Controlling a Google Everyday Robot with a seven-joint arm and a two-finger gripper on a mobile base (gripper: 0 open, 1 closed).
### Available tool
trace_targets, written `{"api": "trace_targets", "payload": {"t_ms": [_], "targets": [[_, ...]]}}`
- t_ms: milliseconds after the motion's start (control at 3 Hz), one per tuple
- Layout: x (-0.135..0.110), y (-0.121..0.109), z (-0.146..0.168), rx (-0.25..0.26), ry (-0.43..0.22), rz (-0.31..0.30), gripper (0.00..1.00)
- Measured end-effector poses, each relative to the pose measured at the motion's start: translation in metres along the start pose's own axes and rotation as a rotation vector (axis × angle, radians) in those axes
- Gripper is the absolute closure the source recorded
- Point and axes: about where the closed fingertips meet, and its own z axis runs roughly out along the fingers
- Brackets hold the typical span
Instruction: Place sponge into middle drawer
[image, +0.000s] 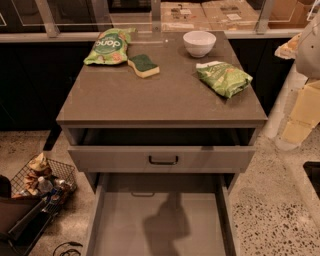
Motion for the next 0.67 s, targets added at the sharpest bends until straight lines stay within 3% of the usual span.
{"api": "trace_targets", "payload": {"t_ms": [333,667], "targets": [[0.0,0.0,0.0,0.0,0.0,0.0,0.0],[-0.004,-0.019,-0.002,0.047,-0.017,0.004,0.0]]}}
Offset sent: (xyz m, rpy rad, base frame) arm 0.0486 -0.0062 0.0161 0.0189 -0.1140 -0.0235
